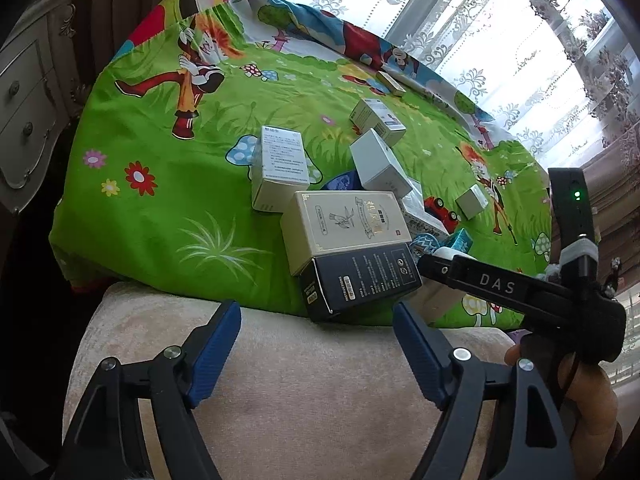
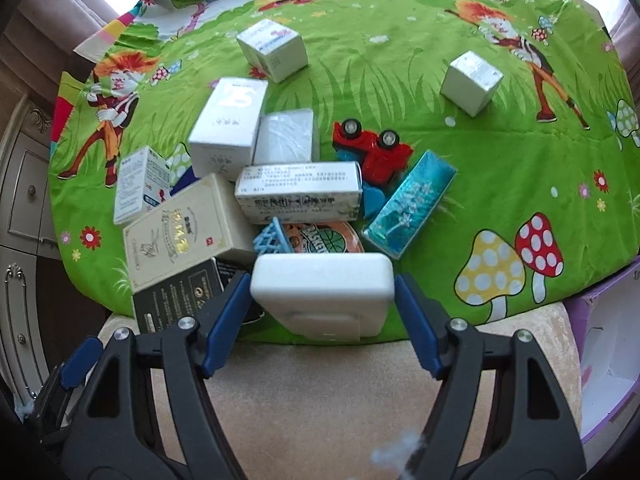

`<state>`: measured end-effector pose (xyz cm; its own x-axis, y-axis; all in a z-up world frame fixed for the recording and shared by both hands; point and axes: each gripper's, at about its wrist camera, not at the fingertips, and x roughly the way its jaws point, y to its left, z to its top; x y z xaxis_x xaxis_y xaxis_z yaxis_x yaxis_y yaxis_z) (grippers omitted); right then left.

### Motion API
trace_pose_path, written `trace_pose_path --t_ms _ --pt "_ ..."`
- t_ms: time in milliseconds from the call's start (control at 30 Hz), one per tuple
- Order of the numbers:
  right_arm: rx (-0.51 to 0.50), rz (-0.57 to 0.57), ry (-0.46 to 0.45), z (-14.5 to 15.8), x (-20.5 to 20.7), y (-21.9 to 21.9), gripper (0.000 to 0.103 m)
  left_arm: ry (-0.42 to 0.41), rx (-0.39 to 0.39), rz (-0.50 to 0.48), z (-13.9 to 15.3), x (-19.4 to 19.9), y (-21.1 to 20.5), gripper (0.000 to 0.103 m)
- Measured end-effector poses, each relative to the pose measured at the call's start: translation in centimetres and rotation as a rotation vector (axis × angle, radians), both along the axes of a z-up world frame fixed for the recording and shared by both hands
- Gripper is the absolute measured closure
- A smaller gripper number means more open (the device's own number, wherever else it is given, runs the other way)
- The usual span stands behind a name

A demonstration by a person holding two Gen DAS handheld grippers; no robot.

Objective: Organize rigid objects
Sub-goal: 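Grasp the white rounded plastic case with the right gripper, then grasp the black DORMI box with the left gripper while the right holds the white case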

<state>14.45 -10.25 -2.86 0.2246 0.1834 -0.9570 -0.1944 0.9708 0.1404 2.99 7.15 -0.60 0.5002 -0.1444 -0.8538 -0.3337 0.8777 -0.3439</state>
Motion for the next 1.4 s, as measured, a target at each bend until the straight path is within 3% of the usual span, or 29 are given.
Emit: trace_pose_path --t_ms 133,200,467,767,1400 --pt "0.011 -0.026 0.025 -1.0 0.3 -0.6 0.027 0.005 0.007 -0.002 -0.1 0.1 -0.1 0.023" --pt "0.012 -0.033 0.025 -1.1 0.4 -0.8 0.034 0.010 0.014 -0.003 0.0 0.2 -0.2 0.023" --pt "0.071 -0.066 -0.006 0.3 -0.4 -2.9 0.034 0.041 -0.004 0.006 0.1 1.0 -0.8 0.017" --pt "0.126 -0.081 -0.093 2.9 -1.8 -5.6 0.035 0.109 -0.056 0.037 -0.6 4.0 -2.8 0.015" --pt "0.084 -0.083 -0.267 5.9 -4.2 -9.6 0.035 0.243 0.020 0.102 -2.9 7.9 -5.0 0.010"
